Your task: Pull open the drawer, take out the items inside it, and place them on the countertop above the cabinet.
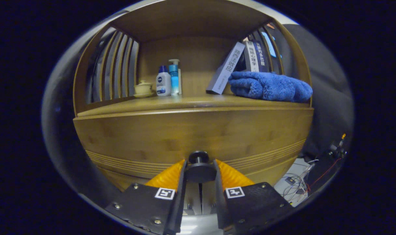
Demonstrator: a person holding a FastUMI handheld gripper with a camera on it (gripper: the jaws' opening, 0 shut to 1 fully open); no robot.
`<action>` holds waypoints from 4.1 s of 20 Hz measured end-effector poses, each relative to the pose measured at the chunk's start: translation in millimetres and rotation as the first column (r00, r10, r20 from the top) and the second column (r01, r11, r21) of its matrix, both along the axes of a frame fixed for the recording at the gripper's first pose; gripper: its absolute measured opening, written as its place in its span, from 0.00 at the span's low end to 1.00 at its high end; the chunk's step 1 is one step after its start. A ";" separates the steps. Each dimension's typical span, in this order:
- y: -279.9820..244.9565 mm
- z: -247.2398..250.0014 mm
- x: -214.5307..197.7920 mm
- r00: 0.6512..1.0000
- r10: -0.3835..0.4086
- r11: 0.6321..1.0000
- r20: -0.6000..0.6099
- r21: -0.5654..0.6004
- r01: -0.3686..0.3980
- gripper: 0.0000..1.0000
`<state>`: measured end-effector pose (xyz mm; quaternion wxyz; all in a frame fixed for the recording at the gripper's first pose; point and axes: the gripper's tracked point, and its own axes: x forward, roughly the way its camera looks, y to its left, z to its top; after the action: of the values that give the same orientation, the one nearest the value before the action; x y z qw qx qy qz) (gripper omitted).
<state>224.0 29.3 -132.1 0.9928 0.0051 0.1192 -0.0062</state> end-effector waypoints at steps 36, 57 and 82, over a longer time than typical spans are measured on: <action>-13.4 -4.8 -181.3 0.998 0.054 0.998 0.016 0.013 -0.054 0.30; -21.6 7.5 -211.7 1.000 0.010 0.999 -0.021 0.053 -0.009 0.99; -6.2 25.2 -71.5 0.791 0.028 1.000 -0.611 0.015 -0.024 1.00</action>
<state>152.5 23.1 -106.9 0.9012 0.0044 0.4333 0.0067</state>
